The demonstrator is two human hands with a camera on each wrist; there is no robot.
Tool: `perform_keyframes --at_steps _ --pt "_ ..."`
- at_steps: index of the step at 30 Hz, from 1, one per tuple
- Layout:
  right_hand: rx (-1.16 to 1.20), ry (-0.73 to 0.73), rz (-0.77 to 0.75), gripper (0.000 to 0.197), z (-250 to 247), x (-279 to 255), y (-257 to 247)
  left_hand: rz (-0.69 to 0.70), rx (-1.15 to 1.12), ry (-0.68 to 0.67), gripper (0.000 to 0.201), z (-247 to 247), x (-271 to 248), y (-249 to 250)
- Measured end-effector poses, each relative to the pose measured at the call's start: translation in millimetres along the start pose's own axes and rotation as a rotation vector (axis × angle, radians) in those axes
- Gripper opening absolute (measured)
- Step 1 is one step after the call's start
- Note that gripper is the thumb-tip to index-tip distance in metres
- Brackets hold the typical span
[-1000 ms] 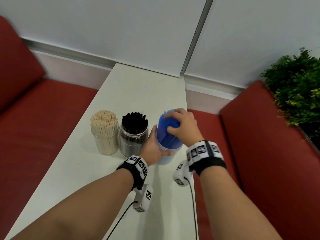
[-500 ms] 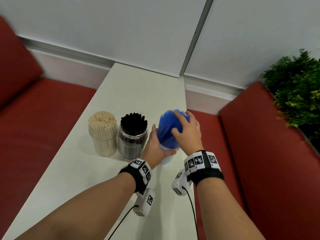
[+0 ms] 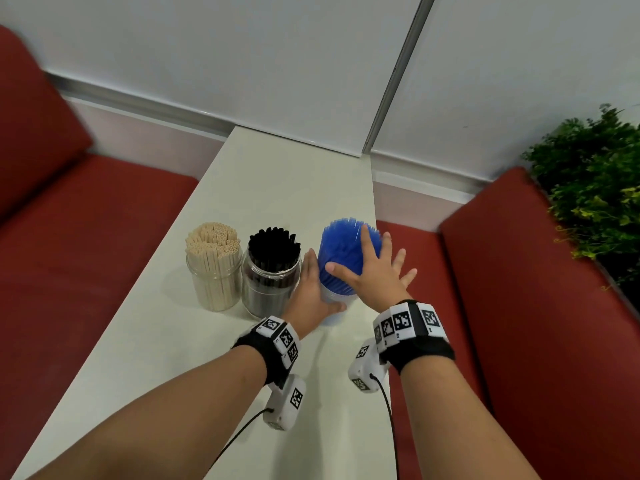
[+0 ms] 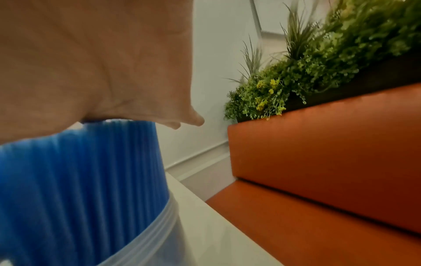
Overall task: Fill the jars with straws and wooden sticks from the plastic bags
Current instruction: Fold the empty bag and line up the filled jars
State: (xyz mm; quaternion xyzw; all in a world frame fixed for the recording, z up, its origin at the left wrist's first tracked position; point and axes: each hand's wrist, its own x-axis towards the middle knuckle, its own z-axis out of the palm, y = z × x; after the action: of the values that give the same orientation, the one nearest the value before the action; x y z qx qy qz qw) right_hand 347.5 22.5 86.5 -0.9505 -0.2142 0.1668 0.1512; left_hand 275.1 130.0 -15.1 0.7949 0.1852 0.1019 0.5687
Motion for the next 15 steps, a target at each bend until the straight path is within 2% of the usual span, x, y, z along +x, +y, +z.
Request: perform_keyframes --at_steps 2,3,4,6,7,8,9,10,12,13,14,15 --pt "0.055 0.035 0.020 0.109 -3.0 -8.9 -10.1 0.088 -0.001 0.031 0.101 -4.0 -20.3 -2.5" --pt "0.085 0.126 0.009 0.105 -5.5 -12.6 -17.3 0.156 0.012 0.067 0.088 -7.5 -33.1 -5.1" --pt "0.123 0.282 -0.027 0.093 -8.3 -15.9 -27.4 0.237 0.027 0.114 0.073 -11.1 -45.7 -11.0" --pt "0.250 0.651 -0.179 0.058 -9.2 -20.2 -57.2 0.317 0.085 0.216 0.043 -20.5 -68.2 -21.9" --pt "0.314 0.721 -0.284 0.046 -4.2 -19.8 -76.0 0.311 0.113 0.264 0.032 -25.1 -77.0 -25.8" --pt "0.348 0.677 -0.381 0.040 5.1 -19.0 -95.2 0.303 0.113 0.315 0.024 -28.4 -83.0 -31.3" --pt "0.328 0.550 -0.429 0.041 19.0 -18.8 -113.1 0.235 0.090 0.366 0.016 -33.6 -88.0 -31.5" --pt "0.264 0.397 -0.410 0.047 36.2 -17.8 -128.5 0.202 0.078 0.452 0.012 -38.5 -87.6 -35.6" --pt "0.047 0.160 -0.237 0.064 66.2 -10.7 -145.7 0.144 0.058 0.542 0.032 -50.8 -82.3 -37.8" --pt "-0.032 0.122 -0.184 0.067 76.6 -6.4 -148.1 0.133 0.096 0.534 0.042 -59.2 -80.5 -35.9" --pt "-0.088 0.136 -0.179 0.065 84.2 -2.2 -147.7 0.141 0.054 0.552 0.051 -64.7 -75.5 -36.0" --pt "-0.128 0.189 -0.207 0.059 88.6 1.2 -145.5 0.107 0.038 0.503 0.055 -69.2 -70.0 -32.5"
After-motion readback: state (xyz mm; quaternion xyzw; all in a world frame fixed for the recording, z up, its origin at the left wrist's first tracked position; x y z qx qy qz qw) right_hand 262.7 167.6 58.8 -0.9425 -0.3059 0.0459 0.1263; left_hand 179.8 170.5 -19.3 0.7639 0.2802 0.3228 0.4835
